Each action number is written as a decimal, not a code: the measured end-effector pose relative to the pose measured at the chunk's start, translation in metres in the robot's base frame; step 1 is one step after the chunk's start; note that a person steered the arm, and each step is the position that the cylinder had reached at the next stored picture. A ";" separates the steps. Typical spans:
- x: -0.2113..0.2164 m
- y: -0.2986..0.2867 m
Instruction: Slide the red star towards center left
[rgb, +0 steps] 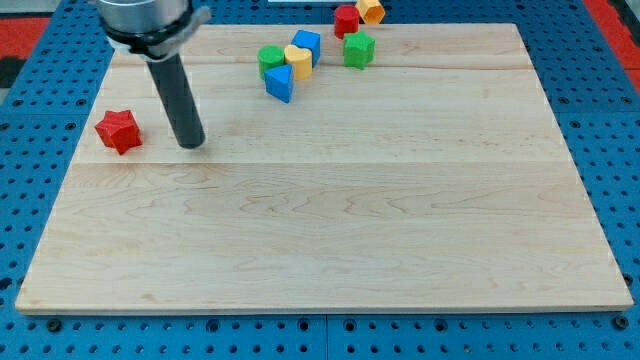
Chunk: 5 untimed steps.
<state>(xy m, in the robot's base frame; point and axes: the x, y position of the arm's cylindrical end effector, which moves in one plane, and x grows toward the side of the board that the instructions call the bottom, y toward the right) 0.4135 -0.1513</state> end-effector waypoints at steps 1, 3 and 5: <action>0.001 -0.051; 0.015 -0.072; -0.009 -0.073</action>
<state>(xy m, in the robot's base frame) 0.4044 -0.2240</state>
